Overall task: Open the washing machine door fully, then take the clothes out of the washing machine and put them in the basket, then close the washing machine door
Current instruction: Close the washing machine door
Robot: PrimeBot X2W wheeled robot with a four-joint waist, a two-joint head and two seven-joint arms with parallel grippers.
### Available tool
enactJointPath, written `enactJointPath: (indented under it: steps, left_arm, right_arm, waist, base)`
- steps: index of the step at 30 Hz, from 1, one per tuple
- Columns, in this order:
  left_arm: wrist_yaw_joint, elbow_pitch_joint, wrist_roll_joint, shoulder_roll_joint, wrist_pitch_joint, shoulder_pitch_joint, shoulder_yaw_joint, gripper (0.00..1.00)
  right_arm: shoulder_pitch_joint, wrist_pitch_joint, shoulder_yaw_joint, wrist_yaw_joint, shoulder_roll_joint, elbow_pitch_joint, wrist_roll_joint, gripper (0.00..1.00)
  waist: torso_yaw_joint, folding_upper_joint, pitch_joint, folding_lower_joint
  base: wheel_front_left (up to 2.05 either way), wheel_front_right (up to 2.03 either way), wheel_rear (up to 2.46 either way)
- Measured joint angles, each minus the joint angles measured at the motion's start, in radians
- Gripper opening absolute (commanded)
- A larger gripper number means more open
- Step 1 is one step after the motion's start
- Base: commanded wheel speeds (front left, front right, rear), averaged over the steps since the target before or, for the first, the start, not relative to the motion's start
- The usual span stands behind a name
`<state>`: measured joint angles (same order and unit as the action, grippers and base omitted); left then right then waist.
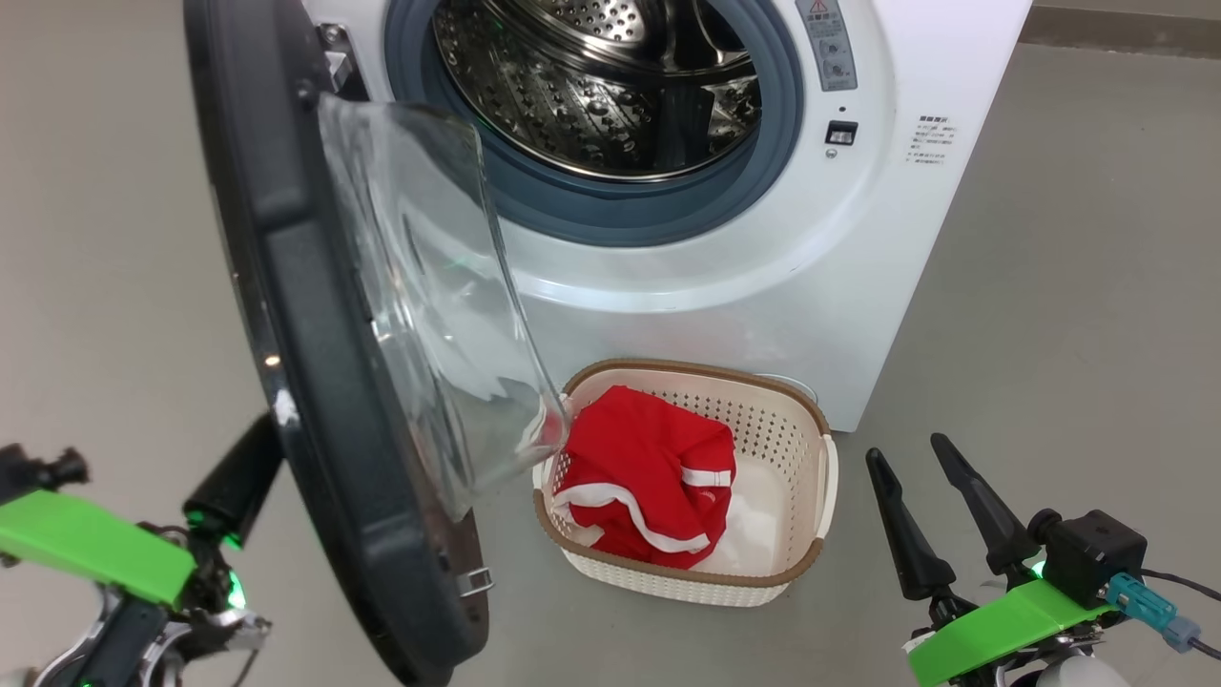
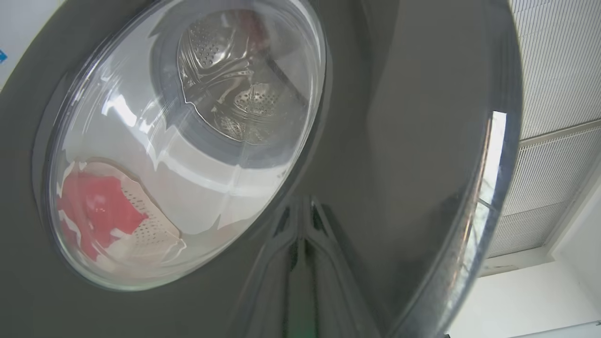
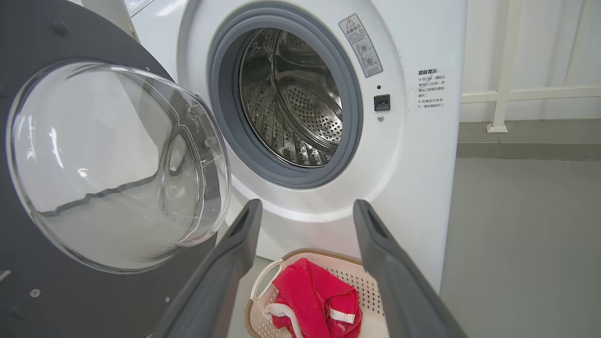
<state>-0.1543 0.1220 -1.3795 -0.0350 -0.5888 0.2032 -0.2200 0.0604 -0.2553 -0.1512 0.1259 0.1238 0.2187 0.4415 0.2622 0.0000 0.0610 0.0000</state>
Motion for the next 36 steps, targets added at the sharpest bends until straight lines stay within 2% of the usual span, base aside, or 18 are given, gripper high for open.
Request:
enactJointPath:
  steps: [1,4,10,14,15,22,24,30,36]
  left_arm:
    - [0.017,0.002,0.015,-0.002,0.022,0.0,-0.006,1.0]
    - [0.069,0.006,0.111,-0.026,0.108,-0.004,-0.017,1.0]
    - [0.2,-0.002,0.427,-0.099,0.348,-0.073,-0.001,1.0]
    - [0.233,-0.025,0.63,-0.129,0.518,-0.113,0.03,1.0]
    - [0.233,-0.025,0.63,-0.129,0.518,-0.113,0.03,1.0]
    - [0.243,-0.127,0.881,-0.149,0.771,-0.184,0.092,1.0]
    - [0.243,-0.159,0.939,-0.152,0.812,-0.196,0.1,1.0]
    - [0.216,-0.216,1.085,-0.151,0.838,-0.241,0.101,1.0]
    - [0.217,-0.216,1.137,-0.097,0.838,-0.257,0.05,1.0]
  right_arm:
    - [0.0,0.0,0.0,0.0,0.0,0.0,0.0,1.0]
    - [0.0,0.0,0.001,0.0,-0.001,-0.002,0.0,1.0]
    - [0.0,0.0,0.002,0.0,-0.008,-0.011,0.0,1.0]
    - [-0.001,0.0,0.002,0.0,-0.011,-0.012,-0.001,1.0]
    - [-0.001,0.0,0.002,0.0,-0.011,-0.012,-0.001,1.0]
    - [-0.006,0.0,0.0,0.0,-0.019,-0.013,-0.002,1.0]
    - [-0.009,0.0,-0.002,0.0,-0.021,-0.013,-0.002,1.0]
    - [-0.016,0.0,-0.003,0.0,-0.016,-0.009,0.001,1.0]
    - [-0.016,0.0,-0.006,0.0,-0.001,-0.006,0.021,1.0]
  waist:
    - [0.0,0.0,0.0,0.0]
    - [0.002,0.0,0.001,0.0]
    - [0.005,0.0,-0.002,0.0]
    - [0.007,0.0,-0.005,0.0]
    - [0.007,0.0,-0.005,0.0]
    - [0.008,0.0,-0.021,0.0]
    - [0.006,0.0,-0.028,0.0]
    - [-0.001,0.0,-0.045,0.0]
    - [-0.009,0.0,-0.051,0.0]
  base:
    - [0.0,0.0,0.0]
    - [0.0,0.0,0.0]
    - [0.0,0.0,0.0]
    - [0.0,0.0,0.0]
    - [0.0,0.0,0.0]
    - [0.0,0.0,0.0]
    - [0.0,0.0,0.0]
    - [0.0,0.0,0.0]
    - [0.0,0.0,0.0]
